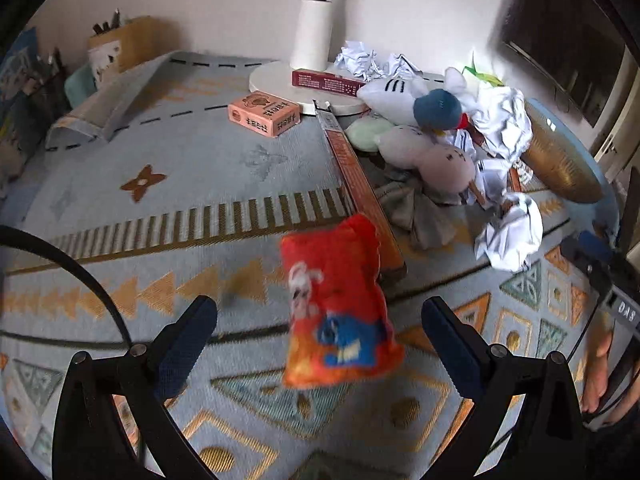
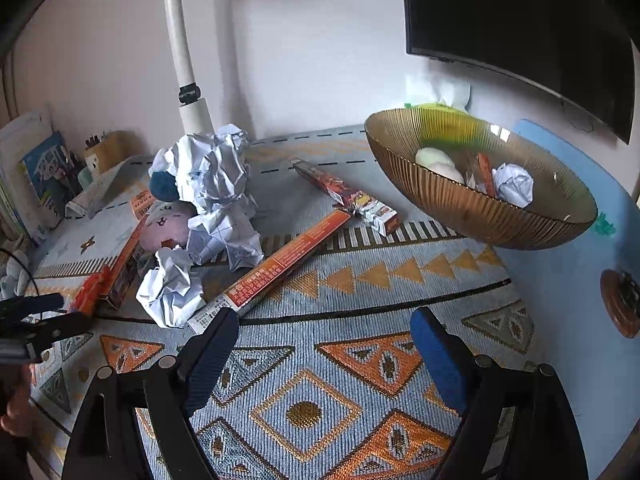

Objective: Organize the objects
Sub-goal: 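Move both tools back to the rug, left tool toward the red snack bag, then grasp the red snack bag with left tool while right tool grasps an orange box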

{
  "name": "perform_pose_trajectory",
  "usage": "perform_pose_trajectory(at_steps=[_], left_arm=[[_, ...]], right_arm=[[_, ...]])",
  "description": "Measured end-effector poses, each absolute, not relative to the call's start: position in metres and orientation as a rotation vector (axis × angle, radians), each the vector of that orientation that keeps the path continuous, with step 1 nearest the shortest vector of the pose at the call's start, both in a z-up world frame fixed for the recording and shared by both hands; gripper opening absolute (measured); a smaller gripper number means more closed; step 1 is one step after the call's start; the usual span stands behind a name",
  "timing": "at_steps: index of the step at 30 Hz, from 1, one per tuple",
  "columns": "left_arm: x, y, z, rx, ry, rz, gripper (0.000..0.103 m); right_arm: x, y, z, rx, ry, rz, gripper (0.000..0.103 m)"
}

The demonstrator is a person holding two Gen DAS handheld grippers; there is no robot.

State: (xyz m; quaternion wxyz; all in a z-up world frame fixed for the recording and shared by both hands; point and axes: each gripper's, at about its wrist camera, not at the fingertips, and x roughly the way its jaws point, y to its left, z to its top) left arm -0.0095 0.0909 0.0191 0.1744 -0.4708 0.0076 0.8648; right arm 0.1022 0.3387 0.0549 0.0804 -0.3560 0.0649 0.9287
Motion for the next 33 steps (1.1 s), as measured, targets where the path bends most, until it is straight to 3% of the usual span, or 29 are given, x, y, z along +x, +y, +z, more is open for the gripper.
perform_pose_trajectory(at_steps=[4,7,11,13,15,21,26,33], left_arm=[[-0.014,0.092,0.018,-1.314,0.089,2.487,0.072],[-0.014,0.088,0.018,-1.260,0.064,2.495,0.069],[-0.013,0.082,0.018,-1.228,0.010,2.528,0.066],[-0.014,0.080,0.018,-1.230,-0.001,2.547,0.068],[-0.013,0.081,0.018,-1.224,0.005,2.561,0.068],[-0.011,0.080,0.019,-1.222,0.005,2.569,0.069],[-0.012,0.078,0.018,-1.229,-0.022,2.558,0.070],[-0.011,0.078,0.016,-1.226,-0.008,2.563,0.070]], right_arm=[[0.099,0.339,0.052,-1.095,0.207,2.766,0.087],[0.091,0.345,0.050,-1.153,0.247,2.756,0.087],[0.086,0.369,0.059,-1.109,0.492,2.753,0.087],[0.071,0.377,0.060,-1.191,0.620,2.711,0.081],[0.053,0.376,0.059,-1.271,0.691,2.695,0.067],[0.013,0.345,0.042,-1.421,0.578,2.614,0.058],[0.007,0.329,0.042,-1.362,0.391,2.591,0.048],[0.027,0.328,0.046,-1.386,0.289,2.636,0.023]])
